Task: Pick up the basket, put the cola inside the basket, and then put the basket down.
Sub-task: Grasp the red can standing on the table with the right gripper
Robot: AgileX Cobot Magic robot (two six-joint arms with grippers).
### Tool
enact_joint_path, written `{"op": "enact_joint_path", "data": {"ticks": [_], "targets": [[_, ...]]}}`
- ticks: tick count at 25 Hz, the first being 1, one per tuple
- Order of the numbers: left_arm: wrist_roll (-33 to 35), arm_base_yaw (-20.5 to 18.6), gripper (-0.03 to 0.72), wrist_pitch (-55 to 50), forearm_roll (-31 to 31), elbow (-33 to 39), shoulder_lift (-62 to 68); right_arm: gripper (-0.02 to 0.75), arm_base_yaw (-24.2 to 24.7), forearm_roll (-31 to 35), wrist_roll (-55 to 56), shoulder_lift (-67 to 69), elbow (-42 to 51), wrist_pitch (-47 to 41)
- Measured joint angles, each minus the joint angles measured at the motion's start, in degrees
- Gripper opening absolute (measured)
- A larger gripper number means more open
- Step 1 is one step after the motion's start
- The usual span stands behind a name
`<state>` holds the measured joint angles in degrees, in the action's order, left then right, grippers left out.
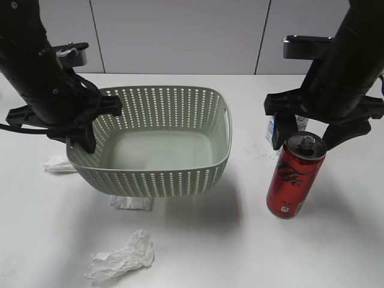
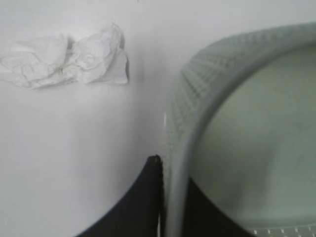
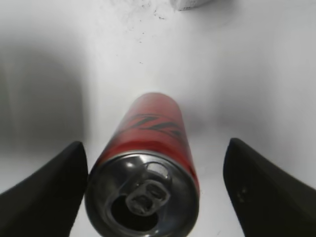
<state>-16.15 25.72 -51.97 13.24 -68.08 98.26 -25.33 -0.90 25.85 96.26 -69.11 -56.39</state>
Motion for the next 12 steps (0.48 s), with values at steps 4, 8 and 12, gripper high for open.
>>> {"op": "enact_joint_path", "data": {"ticks": [4,8,12], "targets": [[0.0,0.0,0.001,-0.1,0.1,0.0,0.2,0.636,0.0,3.3,-1.3,2.4,0.0,0.5],[0.0,0.0,0.001,-0.1,0.1,0.0,0.5,0.615,0.0,4.2,-1.4,3.4,0.0,-0.1],[0.0,0.0,0.001,0.0,0.1,0.0,0.6,0.566,0.0,4.3,-1.4,3.5,0.0,-1.2]]}}
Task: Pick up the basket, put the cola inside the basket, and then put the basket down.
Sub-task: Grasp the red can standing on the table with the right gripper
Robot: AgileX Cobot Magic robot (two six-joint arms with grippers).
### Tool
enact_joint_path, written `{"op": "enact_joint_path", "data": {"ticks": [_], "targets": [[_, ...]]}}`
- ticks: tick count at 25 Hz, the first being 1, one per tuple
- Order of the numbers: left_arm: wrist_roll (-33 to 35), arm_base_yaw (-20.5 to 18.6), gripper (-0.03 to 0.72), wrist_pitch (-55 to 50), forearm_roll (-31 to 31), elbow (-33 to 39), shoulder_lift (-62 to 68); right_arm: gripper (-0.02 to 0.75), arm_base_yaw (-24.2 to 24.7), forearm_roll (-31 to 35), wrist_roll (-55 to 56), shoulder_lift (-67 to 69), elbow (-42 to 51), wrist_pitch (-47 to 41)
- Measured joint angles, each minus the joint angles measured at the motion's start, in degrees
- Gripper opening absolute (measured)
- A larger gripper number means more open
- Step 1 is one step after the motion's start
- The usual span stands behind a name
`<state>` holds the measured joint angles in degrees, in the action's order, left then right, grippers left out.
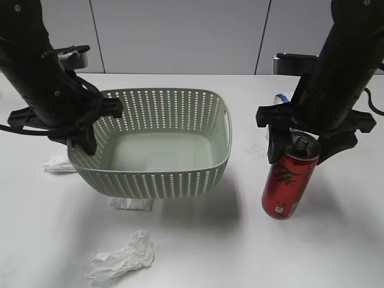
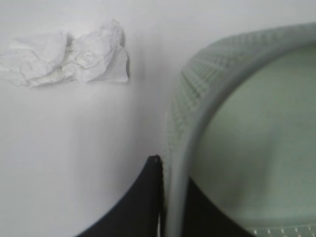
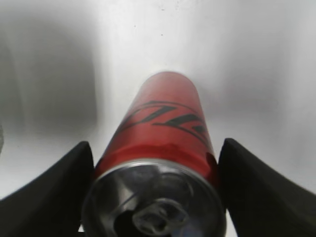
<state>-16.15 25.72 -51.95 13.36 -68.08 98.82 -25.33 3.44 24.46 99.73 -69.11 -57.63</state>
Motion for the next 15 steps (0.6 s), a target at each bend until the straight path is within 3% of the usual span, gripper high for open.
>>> {"op": "enact_joint_path", "data": {"ticks": [4,10,15], "targets": [[0.0,0.0,0.001,0.2,0.1,0.0,0.0,0.507,0.0,0.0,0.0,0.0,0.0,-1.1],[0.0,0.0,0.001,0.2,0.1,0.0,0.0,0.507,0.0,0.0,-1.0,0.2,-1.4,-2.7],[0.0,0.0,0.001,0.2,0.1,0.0,0.0,0.507,0.0,-1.9,-6.5,0.0,-9.2,-8.5]]}}
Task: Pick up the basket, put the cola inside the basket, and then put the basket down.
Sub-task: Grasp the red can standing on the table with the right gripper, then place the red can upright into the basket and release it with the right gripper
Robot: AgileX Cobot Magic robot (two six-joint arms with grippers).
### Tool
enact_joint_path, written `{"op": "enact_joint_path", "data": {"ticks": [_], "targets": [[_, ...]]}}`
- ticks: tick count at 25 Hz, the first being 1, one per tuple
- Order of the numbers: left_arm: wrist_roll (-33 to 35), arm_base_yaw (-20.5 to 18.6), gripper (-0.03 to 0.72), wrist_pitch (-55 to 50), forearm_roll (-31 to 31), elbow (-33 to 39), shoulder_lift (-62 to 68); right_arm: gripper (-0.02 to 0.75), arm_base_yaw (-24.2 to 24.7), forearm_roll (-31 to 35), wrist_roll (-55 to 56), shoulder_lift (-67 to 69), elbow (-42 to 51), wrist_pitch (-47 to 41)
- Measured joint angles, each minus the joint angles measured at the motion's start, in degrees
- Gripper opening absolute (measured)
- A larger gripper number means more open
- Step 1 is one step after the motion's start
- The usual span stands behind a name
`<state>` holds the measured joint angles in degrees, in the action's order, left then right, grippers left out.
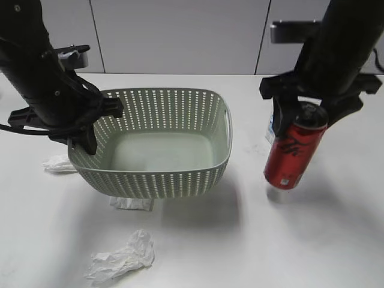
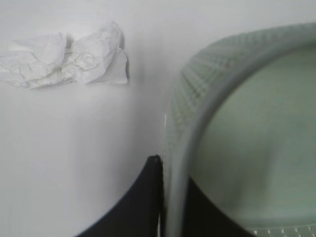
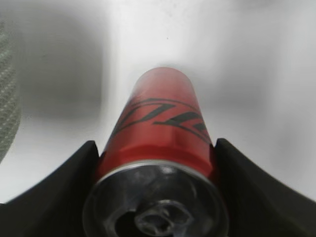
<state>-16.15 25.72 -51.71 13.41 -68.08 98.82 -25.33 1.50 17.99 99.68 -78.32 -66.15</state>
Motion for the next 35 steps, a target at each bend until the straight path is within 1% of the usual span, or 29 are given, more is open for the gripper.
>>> {"op": "enact_joint_path", "data": {"ticks": [2,8,11,13,18,24,27,35], "targets": [[0.0,0.0,0.001,0.0,0.0,0.0,0.0,0.507,0.0,-1.5,-1.2,-1.2,-4.2,-1.6],[0.0,0.0,0.001,0.4,-0.7,0.0,0.1,0.507,-0.1,-1.8,-2.0,-6.0,-16.4,-2.1],[0.0,0.0,0.001,1.1,-1.1,0.0,0.7,0.507,-1.4,-1.5,-3.5,-6.3,-21.2,-2.2],[0.0,0.0,0.001,1.7,-1.2,0.0,1.1,0.507,-3.5,-1.5,-4.7,-6.3,-23.0,-2.2],[0.7,1.1,0.001,3.4,-1.7,-1.6,2.4,0.507,-9.4,-1.1,-8.5,-3.5,-23.6,-2.7],[1.1,2.8,0.001,2.3,-1.2,-5.6,7.0,0.507,-14.1,-1.8,-12.1,3.8,-23.6,-3.0],[1.1,2.9,0.001,1.8,-1.3,-6.3,8.6,0.507,-14.9,-1.8,-13.9,7.4,-23.6,-2.9],[1.1,2.9,0.001,1.5,-1.3,-6.6,8.6,0.507,-15.0,-1.5,-15.0,14.7,-23.6,-2.8]]}}
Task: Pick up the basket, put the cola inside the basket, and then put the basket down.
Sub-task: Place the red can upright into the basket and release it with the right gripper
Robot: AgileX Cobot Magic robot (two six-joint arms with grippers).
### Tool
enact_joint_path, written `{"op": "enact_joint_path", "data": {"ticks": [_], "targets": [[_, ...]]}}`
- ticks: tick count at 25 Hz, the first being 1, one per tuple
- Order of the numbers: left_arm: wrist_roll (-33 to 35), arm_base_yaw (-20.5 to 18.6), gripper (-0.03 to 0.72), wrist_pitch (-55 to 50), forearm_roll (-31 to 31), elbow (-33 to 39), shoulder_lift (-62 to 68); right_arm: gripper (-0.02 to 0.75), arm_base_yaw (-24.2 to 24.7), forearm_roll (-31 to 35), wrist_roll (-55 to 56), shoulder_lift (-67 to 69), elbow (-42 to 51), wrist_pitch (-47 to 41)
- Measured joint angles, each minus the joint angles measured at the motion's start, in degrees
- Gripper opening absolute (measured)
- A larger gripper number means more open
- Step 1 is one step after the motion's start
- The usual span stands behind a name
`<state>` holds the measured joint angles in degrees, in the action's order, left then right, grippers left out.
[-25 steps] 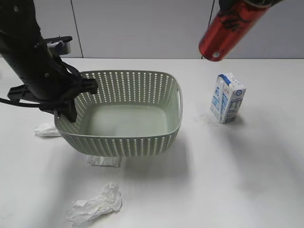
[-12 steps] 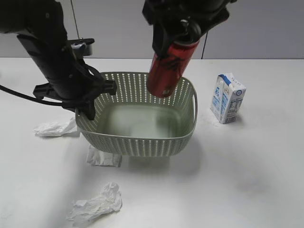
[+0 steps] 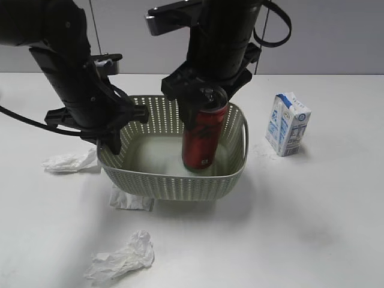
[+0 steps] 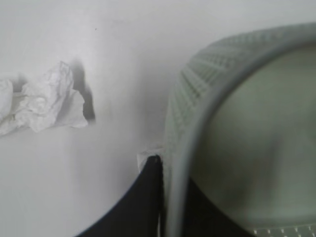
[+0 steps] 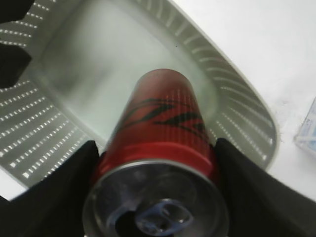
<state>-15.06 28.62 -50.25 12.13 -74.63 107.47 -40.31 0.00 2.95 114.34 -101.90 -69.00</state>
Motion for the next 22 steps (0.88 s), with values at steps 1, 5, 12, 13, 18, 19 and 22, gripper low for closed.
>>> {"op": "enact_joint_path", "data": {"ticks": [1,5,12,13,18,19,22], "targets": [[0.0,0.0,0.001,0.0,0.0,0.0,0.0,0.507,0.0,0.5,-0.1,0.4,0.0,0.0],[0.0,-0.2,0.001,0.0,0.0,0.0,0.0,0.507,0.0,0.7,-1.0,0.7,0.0,0.0],[0.2,-0.2,0.001,-0.8,-0.4,0.0,0.0,0.65,-0.1,1.3,-3.8,0.7,0.0,0.1],[0.2,-0.2,0.001,-0.9,-0.4,0.0,0.0,0.652,-0.1,1.7,-3.8,0.7,0.0,0.1],[0.2,-0.2,0.001,-1.4,-0.3,0.0,0.0,0.655,0.0,2.7,-3.8,0.5,-4.2,-0.1],[0.2,-0.2,0.001,-1.6,-0.3,0.0,0.0,0.655,0.2,2.7,-3.8,0.4,-6.2,-0.1],[0.2,-0.2,0.001,-1.8,0.2,0.0,0.0,0.646,1.4,2.8,-3.0,-0.1,-12.5,-0.1]]}}
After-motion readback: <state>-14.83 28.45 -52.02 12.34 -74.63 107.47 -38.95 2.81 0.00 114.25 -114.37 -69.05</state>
